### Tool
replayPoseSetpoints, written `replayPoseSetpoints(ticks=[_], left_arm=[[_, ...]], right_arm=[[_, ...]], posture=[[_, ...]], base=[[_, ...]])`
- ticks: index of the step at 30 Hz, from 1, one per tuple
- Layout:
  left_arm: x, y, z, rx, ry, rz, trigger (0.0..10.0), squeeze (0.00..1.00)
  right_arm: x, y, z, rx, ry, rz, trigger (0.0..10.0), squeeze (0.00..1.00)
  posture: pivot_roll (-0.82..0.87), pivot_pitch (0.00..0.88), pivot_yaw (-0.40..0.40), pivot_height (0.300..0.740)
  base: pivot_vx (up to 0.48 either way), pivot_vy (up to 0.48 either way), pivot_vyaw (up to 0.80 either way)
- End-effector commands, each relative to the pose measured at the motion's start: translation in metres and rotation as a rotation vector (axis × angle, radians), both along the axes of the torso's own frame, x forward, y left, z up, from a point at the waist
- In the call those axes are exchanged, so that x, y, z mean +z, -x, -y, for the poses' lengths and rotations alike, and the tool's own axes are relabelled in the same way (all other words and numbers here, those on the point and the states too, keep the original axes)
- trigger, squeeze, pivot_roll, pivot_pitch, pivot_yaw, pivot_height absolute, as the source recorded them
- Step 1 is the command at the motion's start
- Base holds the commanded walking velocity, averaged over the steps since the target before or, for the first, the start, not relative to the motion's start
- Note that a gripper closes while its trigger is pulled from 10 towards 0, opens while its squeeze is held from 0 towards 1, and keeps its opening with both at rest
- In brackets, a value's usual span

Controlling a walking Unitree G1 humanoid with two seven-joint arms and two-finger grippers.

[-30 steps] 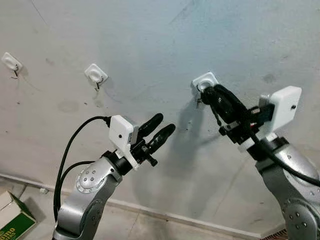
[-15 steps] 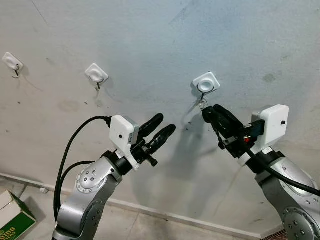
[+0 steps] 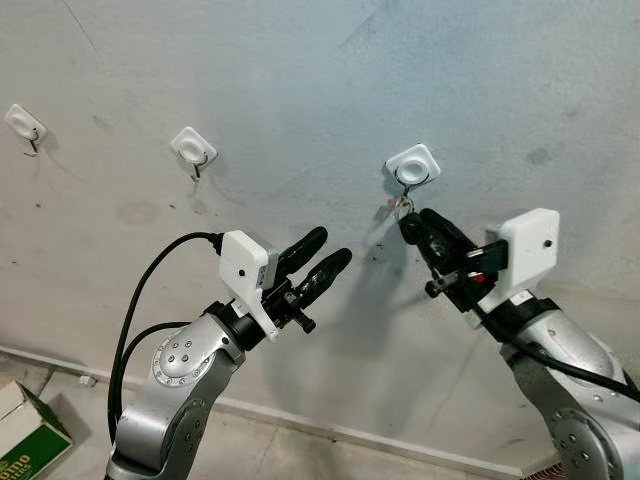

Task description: Hang keys on a hook

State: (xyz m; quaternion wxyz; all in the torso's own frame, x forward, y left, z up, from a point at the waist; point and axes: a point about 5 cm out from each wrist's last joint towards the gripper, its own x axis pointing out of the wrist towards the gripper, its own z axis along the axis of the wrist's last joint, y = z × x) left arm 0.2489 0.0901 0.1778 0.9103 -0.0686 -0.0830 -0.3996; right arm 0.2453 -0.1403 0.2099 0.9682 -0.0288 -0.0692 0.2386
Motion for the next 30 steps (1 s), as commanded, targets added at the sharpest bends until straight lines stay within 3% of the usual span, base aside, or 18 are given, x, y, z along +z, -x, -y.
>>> replayPoseSetpoints(ticks=[1, 8, 15, 16, 17, 18, 30], left_arm=[[0.0006, 0.0001, 0.0008, 0.001, -0.015, 0.013, 10.0, 0.00], [0.0003, 0.0002, 0.0009, 0.006, -0.015, 0.013, 10.0, 0.00], [0.0001, 0.0000, 0.0012, 0.006, -0.015, 0.013, 10.0, 0.00], [0.0000, -0.0001, 0.0013, 0.005, -0.016, 0.014, 10.0, 0.00], [0.0000, -0.0001, 0.0013, 0.005, -0.016, 0.014, 10.0, 0.00], [-0.0001, -0.0001, 0.0013, 0.005, -0.016, 0.014, 10.0, 0.00], [-0.0004, 0.0007, 0.0015, 0.006, -0.012, 0.013, 10.0, 0.00]], right_arm=[[0.0012, -0.0031, 0.0017, -0.042, 0.042, 0.033, 10.0, 0.00], [0.0004, -0.0084, 0.0048, -0.107, 0.150, 0.105, 10.0, 0.00], [-0.0024, -0.0090, 0.0063, -0.118, 0.162, 0.111, 10.0, 0.00], [-0.0032, -0.0091, 0.0067, -0.120, 0.161, 0.112, 10.0, 0.40], [-0.0032, -0.0091, 0.0067, -0.120, 0.161, 0.112, 10.0, 0.40], [-0.0037, -0.0092, 0.0067, -0.118, 0.154, 0.111, 10.0, 1.00], [-0.0028, -0.0109, 0.0096, -0.151, 0.148, 0.141, 10.0, 1.00]], posture=[[-0.13, 0.045, 0.031, 0.740], [-0.13, 0.044, 0.026, 0.740], [-0.13, 0.040, 0.024, 0.740], [-0.13, 0.040, 0.024, 0.740], [-0.13, 0.040, 0.024, 0.740], [-0.13, 0.040, 0.024, 0.740], [-0.13, 0.042, 0.022, 0.740]], base=[[0.000, 0.000, 0.00], [0.000, 0.000, 0.00], [0.000, 0.000, 0.00], [0.000, 0.000, 0.00], [0.000, 0.000, 0.00], [0.000, 0.000, 0.00], [0.000, 0.000, 0.00]])
